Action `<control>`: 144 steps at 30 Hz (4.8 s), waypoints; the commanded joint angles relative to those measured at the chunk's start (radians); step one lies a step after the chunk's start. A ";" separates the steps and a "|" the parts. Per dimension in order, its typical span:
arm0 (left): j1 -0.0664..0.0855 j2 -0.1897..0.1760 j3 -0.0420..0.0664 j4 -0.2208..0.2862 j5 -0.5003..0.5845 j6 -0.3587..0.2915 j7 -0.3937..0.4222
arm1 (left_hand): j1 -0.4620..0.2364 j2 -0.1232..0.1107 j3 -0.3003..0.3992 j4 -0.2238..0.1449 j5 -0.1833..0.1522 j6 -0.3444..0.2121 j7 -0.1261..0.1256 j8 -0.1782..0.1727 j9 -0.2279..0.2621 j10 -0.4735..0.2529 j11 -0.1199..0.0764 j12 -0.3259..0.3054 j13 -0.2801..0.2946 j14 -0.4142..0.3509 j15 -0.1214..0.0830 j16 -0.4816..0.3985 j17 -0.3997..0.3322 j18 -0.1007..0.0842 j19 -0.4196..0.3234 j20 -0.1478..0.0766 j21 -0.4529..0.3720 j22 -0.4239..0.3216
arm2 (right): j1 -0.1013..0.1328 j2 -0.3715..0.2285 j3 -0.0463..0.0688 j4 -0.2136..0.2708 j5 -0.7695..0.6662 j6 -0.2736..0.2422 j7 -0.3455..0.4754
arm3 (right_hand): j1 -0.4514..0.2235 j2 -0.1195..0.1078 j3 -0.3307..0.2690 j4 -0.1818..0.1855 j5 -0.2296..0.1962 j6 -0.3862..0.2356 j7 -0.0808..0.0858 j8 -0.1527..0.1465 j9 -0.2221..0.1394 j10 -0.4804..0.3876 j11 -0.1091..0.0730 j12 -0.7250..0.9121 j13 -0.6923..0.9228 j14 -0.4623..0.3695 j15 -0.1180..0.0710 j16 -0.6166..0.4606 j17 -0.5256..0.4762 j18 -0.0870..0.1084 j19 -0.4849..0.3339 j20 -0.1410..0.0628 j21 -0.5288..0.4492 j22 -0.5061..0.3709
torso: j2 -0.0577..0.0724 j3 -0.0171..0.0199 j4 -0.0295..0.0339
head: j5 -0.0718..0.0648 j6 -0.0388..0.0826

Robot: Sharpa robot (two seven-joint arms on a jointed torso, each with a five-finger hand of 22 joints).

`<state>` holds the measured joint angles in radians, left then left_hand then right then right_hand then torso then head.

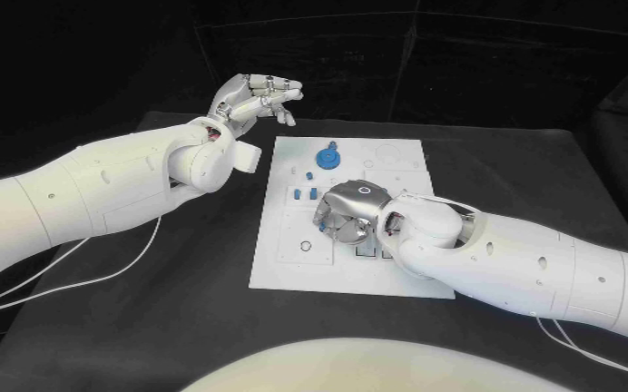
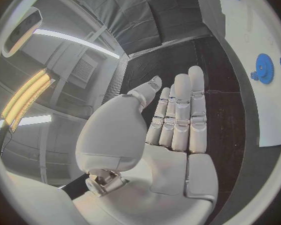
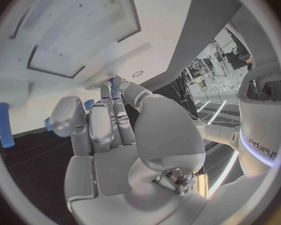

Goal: Assemble the parts on the task board

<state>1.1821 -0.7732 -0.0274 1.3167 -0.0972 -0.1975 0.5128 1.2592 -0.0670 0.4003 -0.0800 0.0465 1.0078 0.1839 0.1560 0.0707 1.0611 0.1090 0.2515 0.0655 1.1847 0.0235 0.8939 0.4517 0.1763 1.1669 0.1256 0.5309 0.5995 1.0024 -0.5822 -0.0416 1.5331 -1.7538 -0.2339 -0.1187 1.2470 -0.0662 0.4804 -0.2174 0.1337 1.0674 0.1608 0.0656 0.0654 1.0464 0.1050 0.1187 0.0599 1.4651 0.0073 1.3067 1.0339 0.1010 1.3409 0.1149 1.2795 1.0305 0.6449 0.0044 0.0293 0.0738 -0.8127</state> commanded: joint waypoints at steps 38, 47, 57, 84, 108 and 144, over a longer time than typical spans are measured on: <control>-0.001 0.001 -0.001 -0.013 0.004 0.022 -0.006 | 0.003 0.001 -0.012 0.004 0.002 -0.006 0.004 -0.004 -0.001 -0.001 0.007 -0.006 0.001 -0.001 0.005 -0.005 -0.003 0.006 0.007 0.001 -0.007 -0.004 | 0.122 -0.286 0.006 0.098 0.118 0.012 -0.052 | 0.029 -0.030 -0.210 0.057 0.037 -0.119 -0.020 0.002 0.003 -0.123 0.002 0.112 0.009 0.002 0.009 -0.041 -0.078 0.019 -0.027 0.005 -0.074 -0.101 | 0.000 0.0005 0.0006 | -0.035 0.025; -0.001 0.001 -0.001 -0.013 0.004 0.023 -0.006 | 0.003 0.001 -0.012 0.004 0.002 -0.006 0.004 -0.004 -0.001 -0.001 0.007 -0.006 0.001 -0.001 0.005 -0.005 -0.003 0.006 0.007 0.001 -0.007 -0.004 | 0.123 -0.248 0.005 0.052 0.102 0.047 -0.061 | 0.060 0.000 -0.209 0.057 0.030 -0.098 -0.016 0.005 0.005 -0.108 -0.001 0.135 0.008 0.003 0.007 -0.042 -0.080 0.020 -0.024 0.003 -0.076 -0.103 | 0.000 -0.0003 0.0020 | -0.034 0.024; -0.001 0.001 -0.001 -0.014 0.004 0.024 -0.006 | 0.003 0.001 -0.012 0.004 0.002 -0.006 0.004 -0.004 -0.001 -0.001 0.007 -0.006 0.001 -0.001 0.005 -0.005 -0.003 0.006 0.007 0.001 -0.007 -0.004 | 0.121 -0.212 0.005 0.017 0.094 0.092 -0.058 | 0.068 0.028 -0.168 0.061 0.013 -0.044 -0.011 0.014 0.007 -0.006 -0.016 0.161 0.003 0.010 -0.007 -0.030 -0.065 0.017 -0.012 -0.007 -0.067 -0.089 | 0.001 0.0004 -0.0008 | -0.031 0.019; -0.001 0.002 -0.001 -0.017 0.004 0.027 -0.009 | 0.003 0.001 -0.013 0.004 0.002 -0.006 0.004 -0.004 -0.001 0.000 0.007 -0.006 0.001 -0.001 0.005 -0.006 -0.004 0.006 0.008 0.001 -0.009 -0.006 | 0.115 -0.202 0.005 0.023 0.062 -0.088 -0.079 | 0.095 0.066 -0.032 0.051 -0.062 0.065 -0.025 0.035 0.011 0.155 -0.045 0.123 0.010 0.022 -0.031 0.003 -0.023 -0.004 0.040 -0.034 0.007 0.027 | 0.000 0.0016 0.0005 | -0.030 0.015; -0.002 0.010 -0.001 -0.025 0.004 0.029 -0.009 | 0.003 0.001 -0.013 0.004 0.002 -0.006 0.004 -0.004 -0.001 0.000 0.007 -0.006 0.001 -0.001 0.005 -0.006 -0.004 0.006 0.008 0.001 -0.009 -0.006 | 0.099 -0.142 0.007 0.177 0.219 -0.138 0.040 | 0.087 0.042 0.014 0.039 -0.031 0.059 -0.017 0.022 0.005 0.157 -0.039 0.095 0.010 0.020 -0.027 0.004 -0.031 -0.006 0.042 -0.034 0.020 0.042 | 0.000 -0.0007 0.0045 | -0.014 0.013; -0.002 0.021 -0.001 -0.029 0.004 0.032 -0.009 | 0.005 0.003 -0.015 0.004 0.002 -0.006 0.003 -0.003 -0.001 -0.001 0.007 -0.005 0.001 -0.002 0.005 -0.006 -0.005 0.006 0.009 0.001 -0.011 -0.009 | 0.025 0.008 0.002 0.084 0.051 0.080 0.004 | 0.079 0.037 0.015 0.042 -0.030 0.057 -0.015 0.020 0.005 0.155 -0.036 0.088 0.009 0.018 -0.025 0.001 -0.039 -0.005 0.039 -0.032 0.018 0.038 | 0.000 0.0005 -0.0002 | 0.010 -0.006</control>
<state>1.1786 -0.7532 -0.0295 1.2876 -0.0965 -0.1769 0.4992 1.2592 -0.0670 0.3921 -0.0773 0.0466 1.0078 0.1839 0.1560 0.0707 1.0612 0.1089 0.2515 0.0655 1.1847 0.0235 0.8939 0.4477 0.1763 1.1669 0.1256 0.5248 0.5920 1.0268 -0.5760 -0.0401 1.6141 -1.6819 -0.1817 -0.1100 1.3273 -0.0254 0.4905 -0.1765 0.0994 1.1214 0.1399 0.0802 0.0691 1.2022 0.0647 0.2115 0.0692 1.4633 -0.0164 1.3068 0.9958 0.1009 1.3799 0.0804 1.2929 1.0689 0.6453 0.0049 0.0289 0.0848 -0.8184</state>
